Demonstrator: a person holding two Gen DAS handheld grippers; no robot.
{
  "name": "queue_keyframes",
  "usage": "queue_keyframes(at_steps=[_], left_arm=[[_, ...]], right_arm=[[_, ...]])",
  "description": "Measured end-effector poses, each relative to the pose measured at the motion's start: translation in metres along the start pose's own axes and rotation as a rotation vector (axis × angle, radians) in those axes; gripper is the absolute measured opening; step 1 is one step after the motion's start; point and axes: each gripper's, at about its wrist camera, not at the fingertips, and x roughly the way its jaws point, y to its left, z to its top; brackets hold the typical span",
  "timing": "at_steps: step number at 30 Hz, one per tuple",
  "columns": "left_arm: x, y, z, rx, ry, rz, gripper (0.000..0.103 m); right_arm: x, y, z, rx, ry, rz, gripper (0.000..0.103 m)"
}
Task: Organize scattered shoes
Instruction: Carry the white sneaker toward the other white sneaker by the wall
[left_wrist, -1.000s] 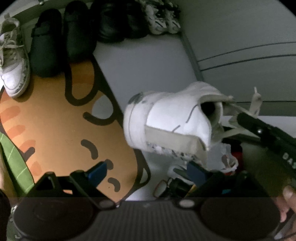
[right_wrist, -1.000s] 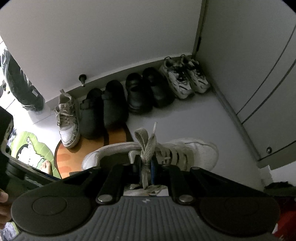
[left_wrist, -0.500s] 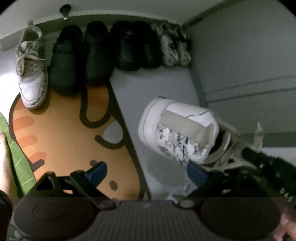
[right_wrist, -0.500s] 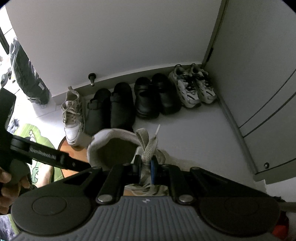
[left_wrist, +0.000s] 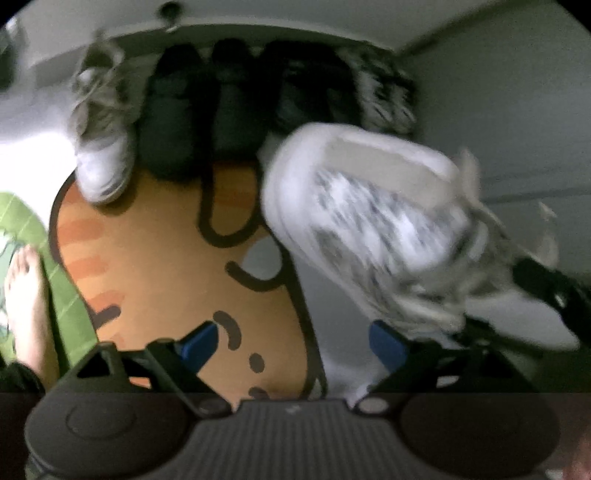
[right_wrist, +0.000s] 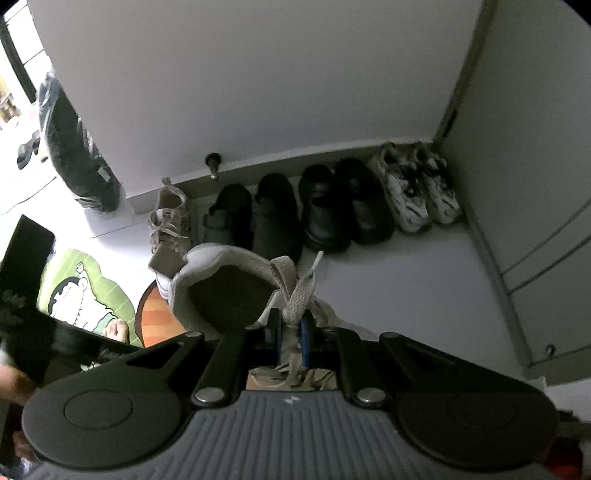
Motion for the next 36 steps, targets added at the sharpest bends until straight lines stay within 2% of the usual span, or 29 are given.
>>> queue_keyframes(at_steps=[3, 14, 18, 20, 23, 28, 36], left_arm=[[-0.007, 0.010, 0.005, -0.059, -0.023, -0.006, 0.085], [-0.046, 0.022, 0.020, -0.105, -0.093, -0.094, 0.083], [-0.061, 0.031, 0.023, -0.142, -0.150, -0.089, 0.084], [-0.065, 0.033, 0.021, -0.142, -0.154, -0.097, 0.085], [-0.068, 0.041, 0.018, -0.154, -0.151, -0.110, 0.085], [-0.079, 0.061, 0.022, -0.232, -0.177, -0.121, 0.084], [-0.095, 0.094, 0.030, -0.306, -0.253, -0.066, 0.084]], right_arm=[[-0.008, 0.009, 0.011, -0.028, 0.000, -0.012, 0.011], [-0.037, 0.052, 0.045, -0.118, 0.001, -0.080, 0.011], [-0.040, 0.072, 0.052, -0.162, 0.021, -0.103, 0.011], [-0.041, 0.083, 0.057, -0.203, 0.036, -0.115, 0.011], [-0.042, 0.099, 0.069, -0.219, 0.049, -0.098, 0.011], [-0.039, 0.128, 0.078, -0.259, 0.050, -0.075, 0.011], [-0.022, 0.161, 0.081, -0.315, 0.032, -0.003, 0.011]])
